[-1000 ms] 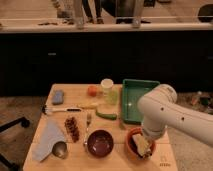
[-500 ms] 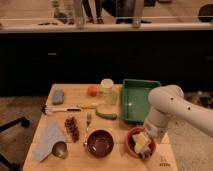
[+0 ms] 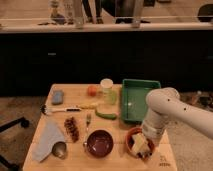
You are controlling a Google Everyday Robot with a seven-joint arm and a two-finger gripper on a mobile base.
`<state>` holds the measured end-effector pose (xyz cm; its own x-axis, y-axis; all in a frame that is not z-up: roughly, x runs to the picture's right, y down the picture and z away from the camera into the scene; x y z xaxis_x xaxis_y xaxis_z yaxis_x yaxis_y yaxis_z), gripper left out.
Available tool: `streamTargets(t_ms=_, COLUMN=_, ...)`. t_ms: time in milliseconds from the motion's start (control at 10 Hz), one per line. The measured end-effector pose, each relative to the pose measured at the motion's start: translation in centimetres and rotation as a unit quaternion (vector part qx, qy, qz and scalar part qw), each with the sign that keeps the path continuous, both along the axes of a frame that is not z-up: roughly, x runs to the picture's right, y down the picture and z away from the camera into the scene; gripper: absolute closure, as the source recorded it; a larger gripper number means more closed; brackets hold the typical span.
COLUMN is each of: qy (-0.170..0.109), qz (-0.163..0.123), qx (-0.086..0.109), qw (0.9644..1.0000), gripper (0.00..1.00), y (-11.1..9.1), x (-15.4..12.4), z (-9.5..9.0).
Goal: Place eraser in purple bowl
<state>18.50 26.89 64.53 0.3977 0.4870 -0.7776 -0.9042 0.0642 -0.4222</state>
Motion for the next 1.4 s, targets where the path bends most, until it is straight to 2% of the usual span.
streamTargets(t_ms=400, qy=0.001, qz=-0.006, qx=0.001, qw=1.0, gripper=0.2, y=0.2, x=-0.1, z=0.0)
streamTargets(t_ms=700, qy=0.014, qz=-0.027, qx=0.006, qw=0.9995, gripper=0.2, y=1.0, x=-1.0, z=0.5)
streamTargets(t_ms=900, qy=0.033, qz=-0.035, qx=0.006, qw=0.9988, gripper=0.2, y=1.6, x=-1.0, z=1.0)
streamTargets(t_ms=1400, qy=0.04, qz=-0.047, qx=-0.024, qw=0.9978, gripper=0.2, y=2.8, x=-1.8, z=3.5)
